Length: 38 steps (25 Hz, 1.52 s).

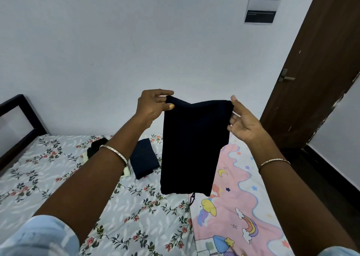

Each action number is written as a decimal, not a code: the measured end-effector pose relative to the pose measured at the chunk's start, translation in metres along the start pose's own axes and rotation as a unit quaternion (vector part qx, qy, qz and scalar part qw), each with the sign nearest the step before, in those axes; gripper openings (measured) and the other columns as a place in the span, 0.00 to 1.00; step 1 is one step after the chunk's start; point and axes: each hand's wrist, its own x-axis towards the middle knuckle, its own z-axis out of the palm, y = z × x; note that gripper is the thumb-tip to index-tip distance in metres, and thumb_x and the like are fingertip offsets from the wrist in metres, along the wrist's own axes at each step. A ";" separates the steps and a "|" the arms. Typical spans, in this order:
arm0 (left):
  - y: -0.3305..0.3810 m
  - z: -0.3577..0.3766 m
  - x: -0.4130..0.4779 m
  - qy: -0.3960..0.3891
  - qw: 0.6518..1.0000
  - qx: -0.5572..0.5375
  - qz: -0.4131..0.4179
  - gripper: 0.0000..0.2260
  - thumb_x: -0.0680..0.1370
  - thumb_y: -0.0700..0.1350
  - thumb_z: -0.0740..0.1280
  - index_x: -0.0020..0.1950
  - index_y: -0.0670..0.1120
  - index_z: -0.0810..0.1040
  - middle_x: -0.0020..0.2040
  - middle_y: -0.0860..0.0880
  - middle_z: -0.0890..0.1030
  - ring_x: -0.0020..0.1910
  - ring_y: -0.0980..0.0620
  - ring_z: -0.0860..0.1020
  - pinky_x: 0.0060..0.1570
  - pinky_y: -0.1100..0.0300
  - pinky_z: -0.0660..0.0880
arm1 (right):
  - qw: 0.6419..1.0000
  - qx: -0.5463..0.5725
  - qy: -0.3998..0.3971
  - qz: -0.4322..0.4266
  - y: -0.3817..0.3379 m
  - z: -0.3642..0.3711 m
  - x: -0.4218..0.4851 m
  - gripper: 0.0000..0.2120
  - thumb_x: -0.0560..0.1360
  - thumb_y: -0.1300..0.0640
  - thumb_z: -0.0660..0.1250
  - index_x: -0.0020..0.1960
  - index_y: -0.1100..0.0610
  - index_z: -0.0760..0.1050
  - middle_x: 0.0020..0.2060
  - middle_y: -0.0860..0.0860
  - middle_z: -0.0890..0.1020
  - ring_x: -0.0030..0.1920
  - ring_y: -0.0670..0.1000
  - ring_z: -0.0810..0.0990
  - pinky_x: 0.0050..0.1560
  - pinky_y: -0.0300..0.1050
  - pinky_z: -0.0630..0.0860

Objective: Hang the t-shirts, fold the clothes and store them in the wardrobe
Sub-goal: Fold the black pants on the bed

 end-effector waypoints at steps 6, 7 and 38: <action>-0.001 -0.004 -0.004 -0.058 0.957 -0.244 -0.143 0.21 0.71 0.26 0.71 0.62 0.43 0.82 0.54 0.40 0.81 0.50 0.50 0.82 0.56 0.58 0.80 | 0.990 0.031 0.056 0.127 0.014 0.000 0.008 0.12 0.74 0.54 0.75 0.55 0.57 0.80 0.50 0.52 0.85 0.47 0.54 0.84 0.41 0.52 0.84; -0.001 -0.005 -0.004 -0.051 0.950 -0.267 -0.154 0.21 0.72 0.26 0.70 0.61 0.42 0.82 0.53 0.41 0.81 0.49 0.50 0.81 0.55 0.59 0.80 | 0.992 0.024 0.055 0.113 0.015 0.002 0.009 0.10 0.75 0.55 0.74 0.54 0.56 0.80 0.48 0.51 0.85 0.47 0.53 0.84 0.39 0.53 0.84; -0.029 0.007 0.005 0.049 0.998 0.032 0.016 0.14 0.71 0.38 0.77 0.55 0.45 0.85 0.41 0.52 0.80 0.40 0.58 0.79 0.45 0.68 0.78 | 0.937 -0.239 0.148 -0.206 0.020 -0.022 0.020 0.09 0.74 0.53 0.75 0.48 0.60 0.84 0.41 0.50 0.86 0.44 0.48 0.84 0.50 0.44 0.82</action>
